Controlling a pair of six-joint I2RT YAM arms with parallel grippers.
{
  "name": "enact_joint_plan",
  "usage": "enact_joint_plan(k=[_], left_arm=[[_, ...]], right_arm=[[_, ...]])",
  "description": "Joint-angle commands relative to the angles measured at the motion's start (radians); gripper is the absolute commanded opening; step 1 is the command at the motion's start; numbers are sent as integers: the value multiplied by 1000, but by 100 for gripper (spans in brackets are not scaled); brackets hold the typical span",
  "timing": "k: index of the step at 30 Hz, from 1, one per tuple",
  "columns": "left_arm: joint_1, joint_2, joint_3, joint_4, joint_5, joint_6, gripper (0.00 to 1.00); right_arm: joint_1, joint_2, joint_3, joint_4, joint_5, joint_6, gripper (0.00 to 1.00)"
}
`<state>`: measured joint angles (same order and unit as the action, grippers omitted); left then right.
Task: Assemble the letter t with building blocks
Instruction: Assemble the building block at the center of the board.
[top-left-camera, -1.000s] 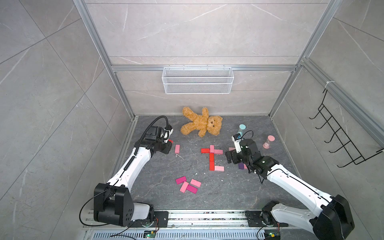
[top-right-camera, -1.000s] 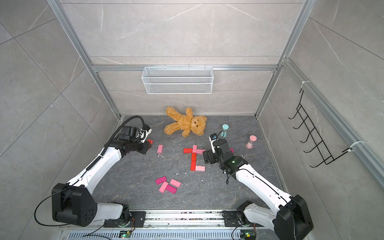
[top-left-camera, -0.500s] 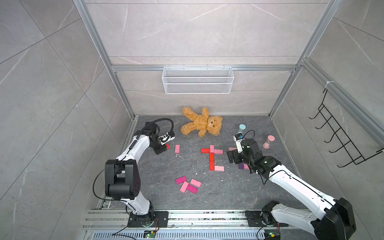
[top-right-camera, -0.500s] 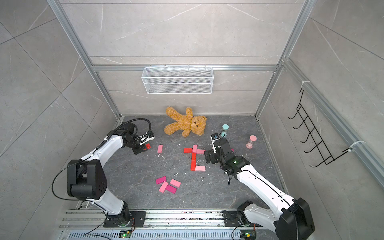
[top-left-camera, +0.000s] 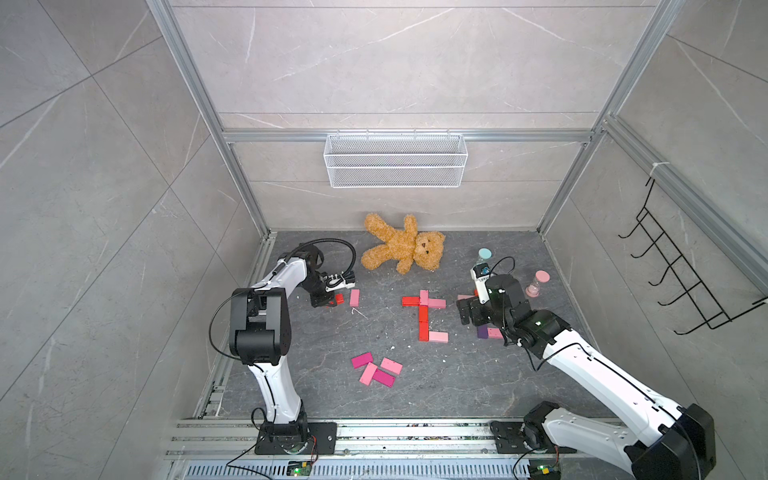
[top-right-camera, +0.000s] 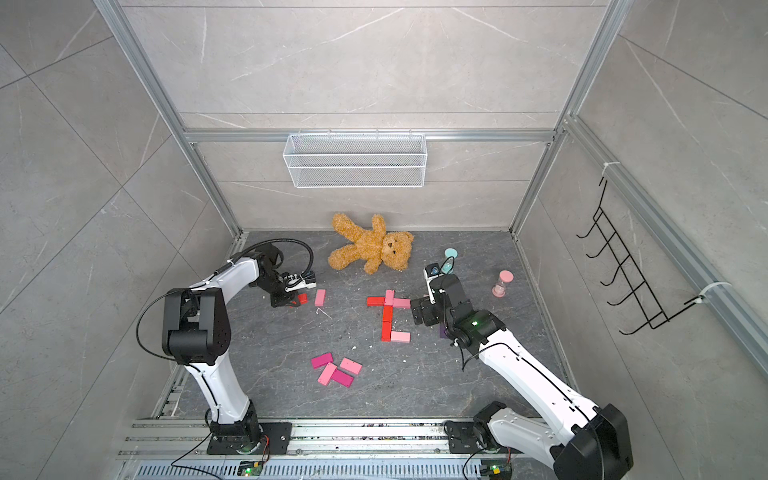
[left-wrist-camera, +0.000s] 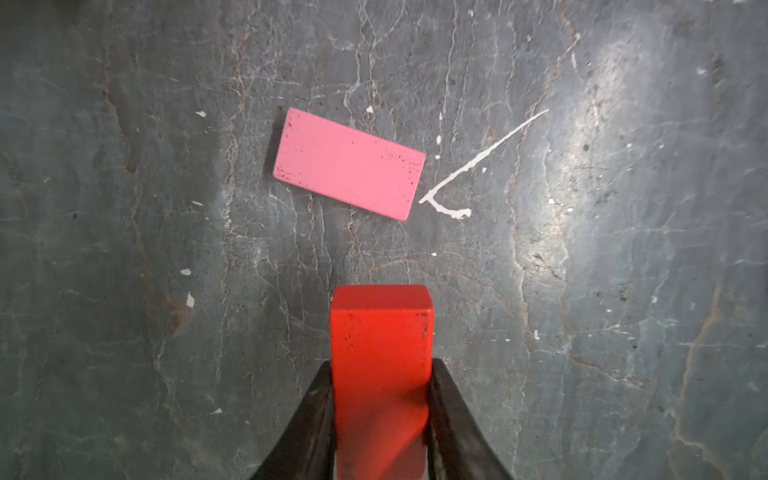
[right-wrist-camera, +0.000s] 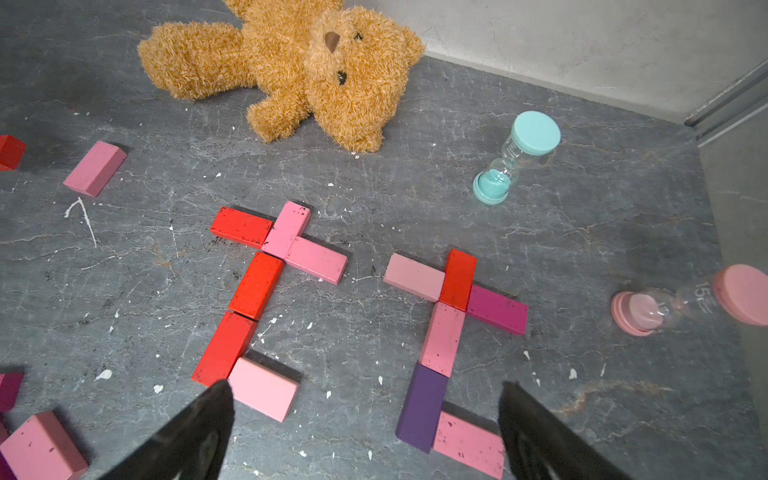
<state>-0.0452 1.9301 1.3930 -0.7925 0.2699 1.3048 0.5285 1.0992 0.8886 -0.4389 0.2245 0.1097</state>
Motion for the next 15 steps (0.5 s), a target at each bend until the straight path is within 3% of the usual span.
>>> enact_joint_plan(k=[1,15], left_arm=[[2,9,-8,55,-25,96,0],[-45,111,78,52,-73,206,0]], right_arm=[[-2,-13,18,-26,3,13,100],[-4,-18,9,-22,-7,18,100]])
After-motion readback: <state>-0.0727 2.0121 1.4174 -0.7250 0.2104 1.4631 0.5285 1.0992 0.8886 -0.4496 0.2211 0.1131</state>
